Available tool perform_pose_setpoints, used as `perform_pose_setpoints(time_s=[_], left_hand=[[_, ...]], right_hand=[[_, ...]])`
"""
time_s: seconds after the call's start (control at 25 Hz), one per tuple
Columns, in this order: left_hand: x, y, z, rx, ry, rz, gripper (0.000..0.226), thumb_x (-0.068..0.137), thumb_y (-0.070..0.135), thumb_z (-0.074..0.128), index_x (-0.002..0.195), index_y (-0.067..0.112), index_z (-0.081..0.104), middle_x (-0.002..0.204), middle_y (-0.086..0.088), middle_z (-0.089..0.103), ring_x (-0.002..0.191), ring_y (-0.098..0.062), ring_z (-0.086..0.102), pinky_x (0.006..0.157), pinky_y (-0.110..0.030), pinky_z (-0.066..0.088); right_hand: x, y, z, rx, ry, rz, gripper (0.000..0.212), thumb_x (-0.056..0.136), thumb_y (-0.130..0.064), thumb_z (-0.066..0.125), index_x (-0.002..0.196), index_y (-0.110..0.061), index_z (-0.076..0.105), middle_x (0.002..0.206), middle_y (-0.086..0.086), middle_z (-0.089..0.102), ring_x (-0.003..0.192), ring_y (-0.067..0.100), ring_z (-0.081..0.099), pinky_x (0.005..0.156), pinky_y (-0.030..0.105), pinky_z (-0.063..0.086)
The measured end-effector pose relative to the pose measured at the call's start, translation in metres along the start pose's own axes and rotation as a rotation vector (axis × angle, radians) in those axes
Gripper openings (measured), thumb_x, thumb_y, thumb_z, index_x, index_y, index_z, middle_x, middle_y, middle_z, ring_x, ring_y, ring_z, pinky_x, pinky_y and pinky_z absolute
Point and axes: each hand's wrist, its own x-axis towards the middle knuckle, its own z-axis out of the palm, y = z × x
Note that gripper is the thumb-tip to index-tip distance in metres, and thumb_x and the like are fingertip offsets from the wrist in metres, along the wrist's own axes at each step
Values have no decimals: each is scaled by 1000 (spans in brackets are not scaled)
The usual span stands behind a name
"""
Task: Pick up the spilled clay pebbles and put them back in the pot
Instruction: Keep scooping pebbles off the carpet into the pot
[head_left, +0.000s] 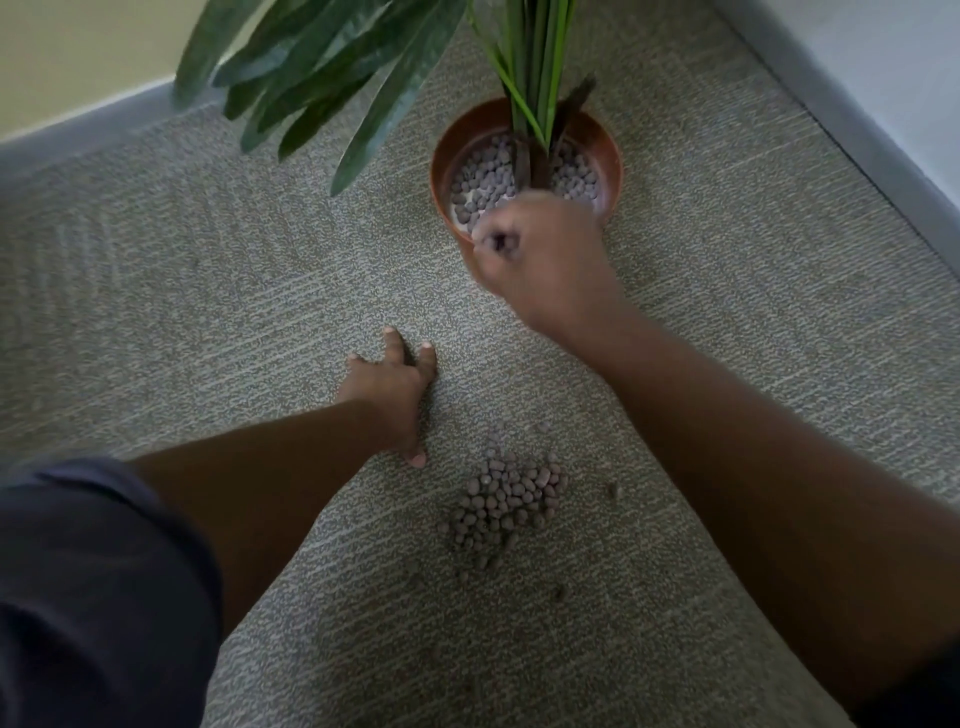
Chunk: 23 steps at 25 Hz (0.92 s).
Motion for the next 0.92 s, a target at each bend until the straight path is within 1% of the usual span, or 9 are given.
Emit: perform_pose_setpoints(time_s=[0.12,0.24,0.32,0.4,0.52,0.6,0.76,0.8,0.92], left_hand=[[-1,0,-1,-16,-7,-6,152,47,53,95,157,34,-7,165,-17,-14,140,-63,19,101,-60,45],[0,0,0,-19,-11,-2,152,46,54,95,157,35,-8,165,-17,-15,140,-63,19,100,-59,46],[0,0,0,-18,-7,-1,153,46,53,95,156,36,-9,165,-16,-16,140,-63,18,100,-59,46],[-1,0,0,-30,-16,-6,153,46,52,95,156,37,-10,165,-15,-17,141,-63,17,99,-60,47],[-1,0,0,-25,-14,-5,153,46,52,95,156,36,-10,165,-16,-16,140,-63,18,98,-60,47],[0,0,0,-24,-20,-8,153,47,52,96,157,35,-10,165,-17,-16,140,-64,18,99,-60,46],[-1,1,-1,-27,-22,-16,152,47,52,96,157,35,-9,165,-16,-15,140,-63,19,101,-59,45],[-1,2,-2,-25,-24,-12,152,47,52,95,157,34,-8,165,-17,-15,140,-63,20,103,-59,44],[-2,2,-2,16,-3,-11,152,46,57,94,158,33,-6,165,-20,-13,139,-62,23,106,-59,40]], right_hand=[[26,20,-2,-68,73,54,14,89,-14,65,89,-5,76,94,8,73,92,20,65,87,36,44],[19,45,6,-176,-32,155,29,98,-19,57,121,-5,68,125,11,65,119,24,58,104,34,41],[6,49,13,-130,-3,127,38,101,-18,50,137,-6,58,142,11,55,132,25,50,110,35,37],[-9,43,21,-77,97,59,41,102,-16,43,138,-3,57,148,15,50,137,29,45,113,39,36],[-45,33,35,-139,223,-104,32,97,-1,51,125,1,66,134,22,59,126,39,53,108,46,42],[-73,40,40,-134,85,-96,31,92,4,56,120,-1,68,123,18,63,114,36,59,100,46,47],[-119,61,45,-179,-457,285,32,90,-12,60,122,-18,63,128,6,53,119,30,50,103,38,43],[-129,64,44,-195,-497,326,34,90,-15,61,124,-19,62,128,7,52,119,30,50,102,38,45],[-156,75,30,-232,-438,394,35,86,-28,68,119,-18,60,119,8,54,110,34,56,89,42,53]])
